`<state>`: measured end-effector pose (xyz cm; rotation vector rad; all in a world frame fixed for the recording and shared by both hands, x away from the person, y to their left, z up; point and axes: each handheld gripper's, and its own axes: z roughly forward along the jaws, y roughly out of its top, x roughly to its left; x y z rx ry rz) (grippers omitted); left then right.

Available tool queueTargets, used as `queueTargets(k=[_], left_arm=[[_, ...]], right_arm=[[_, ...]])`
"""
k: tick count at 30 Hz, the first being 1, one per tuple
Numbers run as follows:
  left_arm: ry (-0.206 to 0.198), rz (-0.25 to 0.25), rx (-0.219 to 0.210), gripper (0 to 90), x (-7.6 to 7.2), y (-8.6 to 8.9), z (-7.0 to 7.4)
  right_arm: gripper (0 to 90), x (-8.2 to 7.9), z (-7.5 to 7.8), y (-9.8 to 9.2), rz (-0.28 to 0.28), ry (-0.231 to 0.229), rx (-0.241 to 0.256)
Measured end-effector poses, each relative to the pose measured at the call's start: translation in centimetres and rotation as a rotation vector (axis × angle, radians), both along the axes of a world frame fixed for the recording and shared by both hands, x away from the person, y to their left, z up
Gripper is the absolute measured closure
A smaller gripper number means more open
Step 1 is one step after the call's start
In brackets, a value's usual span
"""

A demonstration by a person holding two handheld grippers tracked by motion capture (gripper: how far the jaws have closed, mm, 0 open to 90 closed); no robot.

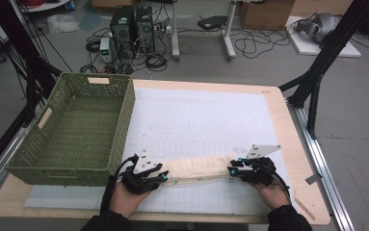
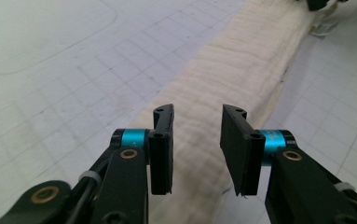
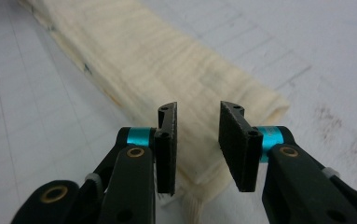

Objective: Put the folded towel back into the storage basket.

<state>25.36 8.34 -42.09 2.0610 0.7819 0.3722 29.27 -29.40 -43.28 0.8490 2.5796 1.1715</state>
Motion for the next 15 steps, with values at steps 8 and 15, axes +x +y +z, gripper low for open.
queueTargets(k=[8, 15], left_arm=[[0.023, -0.103, -0.004, 58.5, 1.8, -2.2, 0.4], [0.030, -0.205, 0.015, 52.4, 3.4, -4.6, 1.4]], right_arm=[[62.2, -0.4, -0.4, -0.2, -0.014, -0.007, -0.019], [56.8, -1.0, 0.0, -0.5, -0.011, -0.017, 0.005]])
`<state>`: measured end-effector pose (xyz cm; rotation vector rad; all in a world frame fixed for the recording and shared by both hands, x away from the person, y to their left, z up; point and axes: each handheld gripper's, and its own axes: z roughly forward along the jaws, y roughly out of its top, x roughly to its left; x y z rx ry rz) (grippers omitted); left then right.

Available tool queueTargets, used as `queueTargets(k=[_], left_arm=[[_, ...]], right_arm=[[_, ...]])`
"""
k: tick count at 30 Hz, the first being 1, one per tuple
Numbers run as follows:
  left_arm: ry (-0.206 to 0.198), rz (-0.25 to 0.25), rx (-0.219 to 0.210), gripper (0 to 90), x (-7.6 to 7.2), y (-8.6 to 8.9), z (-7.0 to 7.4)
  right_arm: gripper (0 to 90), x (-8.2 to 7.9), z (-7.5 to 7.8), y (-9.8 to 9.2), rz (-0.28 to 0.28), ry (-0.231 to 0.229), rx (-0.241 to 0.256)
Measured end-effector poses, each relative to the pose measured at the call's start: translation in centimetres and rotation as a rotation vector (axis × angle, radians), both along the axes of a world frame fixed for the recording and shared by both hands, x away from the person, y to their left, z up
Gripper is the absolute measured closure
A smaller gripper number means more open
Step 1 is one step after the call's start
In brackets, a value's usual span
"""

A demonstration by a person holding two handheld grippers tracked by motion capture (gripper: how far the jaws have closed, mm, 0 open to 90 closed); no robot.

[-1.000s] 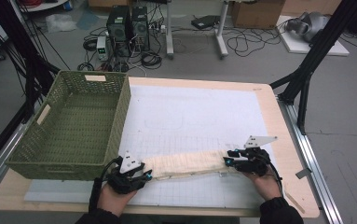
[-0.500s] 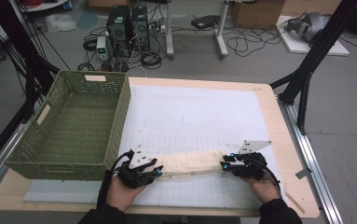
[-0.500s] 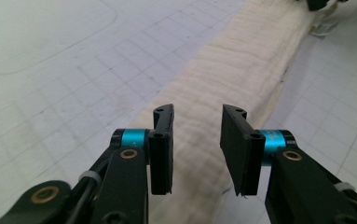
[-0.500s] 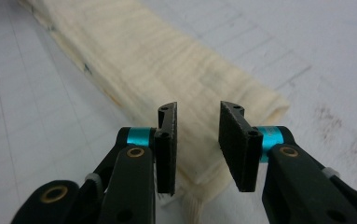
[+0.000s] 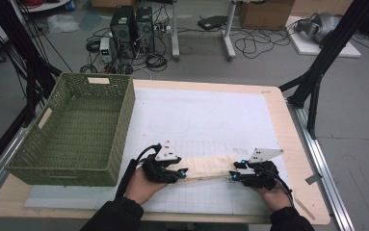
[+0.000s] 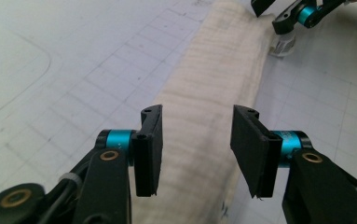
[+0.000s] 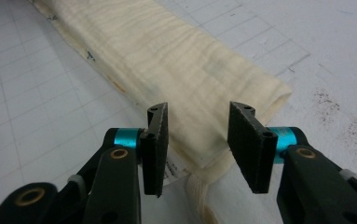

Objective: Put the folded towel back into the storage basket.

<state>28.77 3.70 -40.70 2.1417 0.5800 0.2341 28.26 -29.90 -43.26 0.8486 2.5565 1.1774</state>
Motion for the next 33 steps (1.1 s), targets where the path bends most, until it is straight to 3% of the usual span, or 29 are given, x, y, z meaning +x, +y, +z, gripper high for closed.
queueTargets(k=[7, 14, 21, 25, 28, 33], left_arm=[[-0.007, -0.102, 0.036, 45.3, 1.5, -2.3, 0.6], [0.004, -0.154, 0.051, 43.0, 2.4, -4.3, 0.1], [0.066, -0.187, 0.081, 41.7, 3.8, -6.1, -0.4], [0.062, -0.178, 0.127, 37.2, 4.3, -6.9, -0.9], [0.094, -0.176, 0.181, 36.3, 4.5, -7.2, -1.7], [0.108, -0.178, 0.213, 33.3, 4.5, -7.4, -2.3]], right_arm=[[53.9, -0.4, 0.4, -0.3, -0.009, -0.012, 0.017], [52.2, -0.7, 0.6, -0.6, -0.013, -0.019, 0.028], [51.5, -0.7, 0.5, -0.6, -0.017, -0.017, 0.027], [51.5, -0.4, 0.2, -0.5, -0.018, -0.011, 0.020], [51.5, -0.3, 0.1, -0.5, -0.015, -0.007, 0.012], [51.5, -0.3, -0.2, -0.4, -0.007, 0.002, -0.001]])
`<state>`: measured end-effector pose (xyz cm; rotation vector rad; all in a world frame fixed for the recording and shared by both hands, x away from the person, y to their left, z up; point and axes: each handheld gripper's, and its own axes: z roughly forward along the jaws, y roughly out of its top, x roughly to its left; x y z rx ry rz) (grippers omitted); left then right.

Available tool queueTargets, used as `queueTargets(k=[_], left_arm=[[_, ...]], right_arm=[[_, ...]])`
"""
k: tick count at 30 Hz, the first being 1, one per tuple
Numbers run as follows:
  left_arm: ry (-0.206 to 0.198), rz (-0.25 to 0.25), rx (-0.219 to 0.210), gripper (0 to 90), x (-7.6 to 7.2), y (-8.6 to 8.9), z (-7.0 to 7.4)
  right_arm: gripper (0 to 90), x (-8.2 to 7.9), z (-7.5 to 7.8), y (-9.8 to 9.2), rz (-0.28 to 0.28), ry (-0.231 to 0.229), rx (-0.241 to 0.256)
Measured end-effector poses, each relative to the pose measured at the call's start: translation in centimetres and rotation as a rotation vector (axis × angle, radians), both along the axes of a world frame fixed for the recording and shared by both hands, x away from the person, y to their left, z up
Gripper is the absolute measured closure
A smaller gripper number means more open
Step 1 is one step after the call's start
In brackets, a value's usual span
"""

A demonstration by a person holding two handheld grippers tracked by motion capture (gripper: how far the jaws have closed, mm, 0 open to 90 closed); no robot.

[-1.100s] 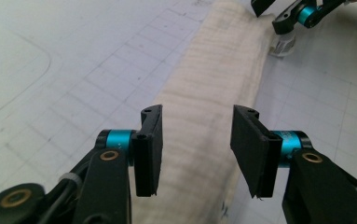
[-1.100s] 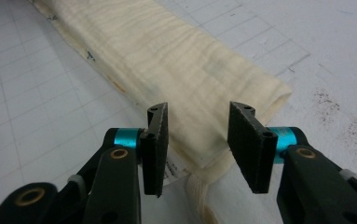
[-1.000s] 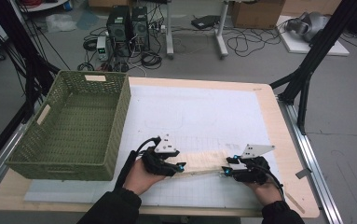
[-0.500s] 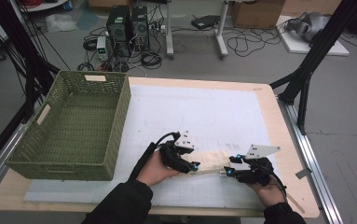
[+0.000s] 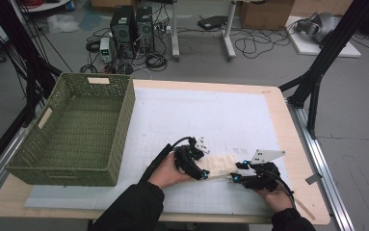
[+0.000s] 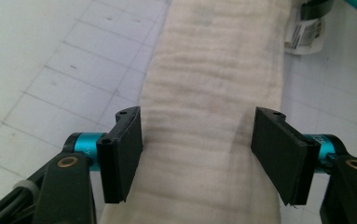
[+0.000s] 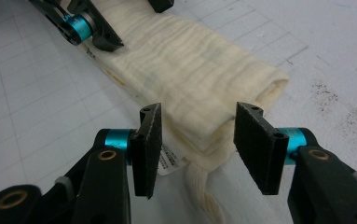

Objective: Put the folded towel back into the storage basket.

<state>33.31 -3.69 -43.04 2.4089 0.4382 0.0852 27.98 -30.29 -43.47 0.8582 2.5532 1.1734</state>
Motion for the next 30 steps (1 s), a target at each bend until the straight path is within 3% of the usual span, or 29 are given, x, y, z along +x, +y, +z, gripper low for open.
queueTargets(k=[15, 23, 30], left_arm=[[0.059, -0.026, -0.029, 30.2, 0.44, 0.60, -0.13], [0.040, -0.034, -0.013, 28.9, 0.13, 0.42, -0.13], [0.055, -0.047, 0.002, 27.4, 0.03, 0.50, 0.03]], right_arm=[[50.7, 0.28, -0.39, 0.38, 0.008, 0.014, -0.020], [50.8, 0.39, -0.37, 0.24, 0.003, 0.008, -0.010], [50.7, 0.38, -0.32, 0.19, -0.001, 0.012, -0.007]])
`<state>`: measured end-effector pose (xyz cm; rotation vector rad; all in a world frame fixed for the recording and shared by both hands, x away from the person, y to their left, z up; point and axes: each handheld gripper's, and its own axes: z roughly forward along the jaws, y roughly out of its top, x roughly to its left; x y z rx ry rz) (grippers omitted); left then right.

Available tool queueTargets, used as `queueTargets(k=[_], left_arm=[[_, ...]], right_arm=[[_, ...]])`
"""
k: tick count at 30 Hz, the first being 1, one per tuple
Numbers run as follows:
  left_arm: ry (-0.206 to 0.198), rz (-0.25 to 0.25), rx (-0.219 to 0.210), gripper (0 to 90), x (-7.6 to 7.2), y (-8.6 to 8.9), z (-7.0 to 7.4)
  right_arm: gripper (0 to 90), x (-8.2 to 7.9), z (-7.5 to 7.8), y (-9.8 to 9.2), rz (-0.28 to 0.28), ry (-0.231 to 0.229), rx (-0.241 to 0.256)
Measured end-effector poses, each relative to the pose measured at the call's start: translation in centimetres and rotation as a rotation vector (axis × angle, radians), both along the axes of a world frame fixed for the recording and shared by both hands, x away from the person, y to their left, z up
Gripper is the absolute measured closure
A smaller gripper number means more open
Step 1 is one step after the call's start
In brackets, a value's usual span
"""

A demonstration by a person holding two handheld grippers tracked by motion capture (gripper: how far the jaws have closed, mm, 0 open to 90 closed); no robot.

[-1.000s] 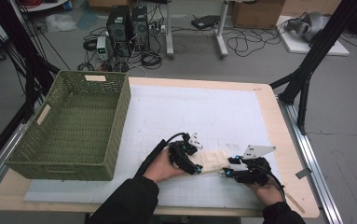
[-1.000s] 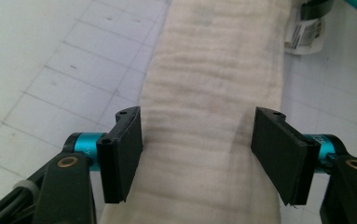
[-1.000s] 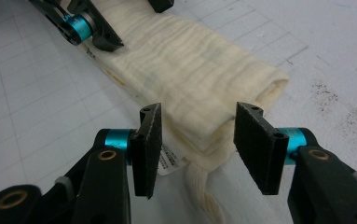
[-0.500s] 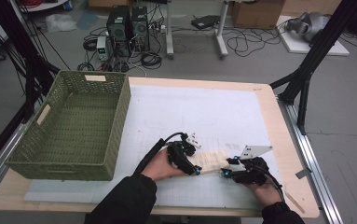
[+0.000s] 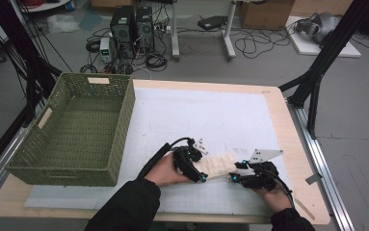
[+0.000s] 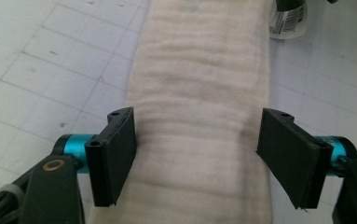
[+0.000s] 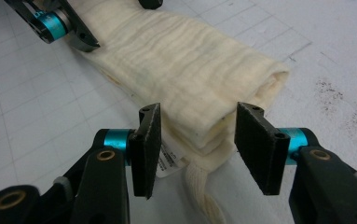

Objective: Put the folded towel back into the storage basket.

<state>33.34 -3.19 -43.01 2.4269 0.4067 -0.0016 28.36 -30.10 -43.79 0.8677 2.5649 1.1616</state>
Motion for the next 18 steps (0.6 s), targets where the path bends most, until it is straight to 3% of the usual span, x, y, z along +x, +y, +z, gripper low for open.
queueTargets(k=[8, 11, 18], left_arm=[[-0.013, -0.006, 0.009, 25.2, -0.20, -0.19, -0.07], [-0.049, -0.012, 0.034, 24.9, -0.52, -0.45, -0.12], [-0.072, -0.015, 0.049, 23.3, -0.87, -0.69, -0.24]], right_arm=[[50.3, -0.02, 0.09, -0.03, -0.004, 0.001, 0.006], [49.9, 0.01, 0.12, -0.06, -0.005, -0.005, 0.009], [48.9, -0.06, 0.26, -0.03, -0.008, -0.009, 0.012]])
